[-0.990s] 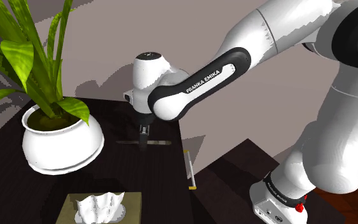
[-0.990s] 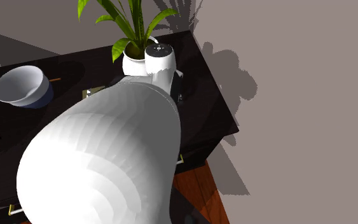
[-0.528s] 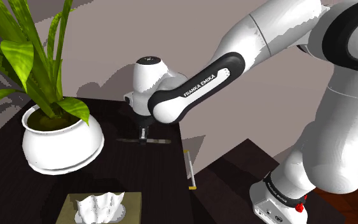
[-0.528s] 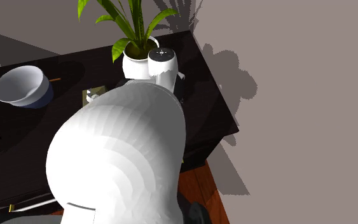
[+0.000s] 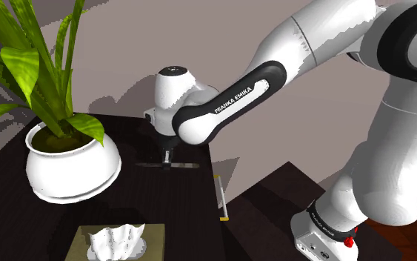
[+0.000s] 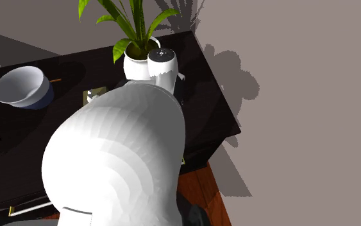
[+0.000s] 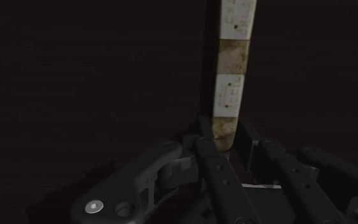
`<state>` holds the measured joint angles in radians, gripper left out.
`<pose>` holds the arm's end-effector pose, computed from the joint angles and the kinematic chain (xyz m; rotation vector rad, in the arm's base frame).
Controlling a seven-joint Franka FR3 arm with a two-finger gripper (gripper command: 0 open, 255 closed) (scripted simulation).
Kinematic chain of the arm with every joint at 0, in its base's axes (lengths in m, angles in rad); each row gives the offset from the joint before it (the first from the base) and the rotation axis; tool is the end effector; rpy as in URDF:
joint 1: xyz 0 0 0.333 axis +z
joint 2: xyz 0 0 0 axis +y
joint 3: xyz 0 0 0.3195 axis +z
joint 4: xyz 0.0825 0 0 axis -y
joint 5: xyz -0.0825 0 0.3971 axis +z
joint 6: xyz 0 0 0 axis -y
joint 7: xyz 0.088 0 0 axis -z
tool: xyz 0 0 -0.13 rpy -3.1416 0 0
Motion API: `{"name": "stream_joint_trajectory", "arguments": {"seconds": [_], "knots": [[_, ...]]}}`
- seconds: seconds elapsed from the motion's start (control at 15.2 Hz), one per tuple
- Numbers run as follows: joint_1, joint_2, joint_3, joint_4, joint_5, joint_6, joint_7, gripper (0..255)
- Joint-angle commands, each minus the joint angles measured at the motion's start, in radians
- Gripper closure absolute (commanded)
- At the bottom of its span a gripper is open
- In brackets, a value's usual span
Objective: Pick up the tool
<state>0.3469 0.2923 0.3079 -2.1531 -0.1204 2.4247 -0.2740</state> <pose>0.4574 0.3497 0.2393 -2.7443 -1.5131 0.0081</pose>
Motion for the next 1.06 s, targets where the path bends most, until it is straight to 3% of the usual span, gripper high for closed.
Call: {"name": "stream_joint_trajectory", "arguments": {"seconds": [0.0, 0.99], "knots": [[0.000, -0.011, 0.005, 0.002, 0.008, -0.020, -0.004, 255], [-0.015, -0.129, 0.024, 0.046, 0.066, -0.176, -0.042, 255]]}}
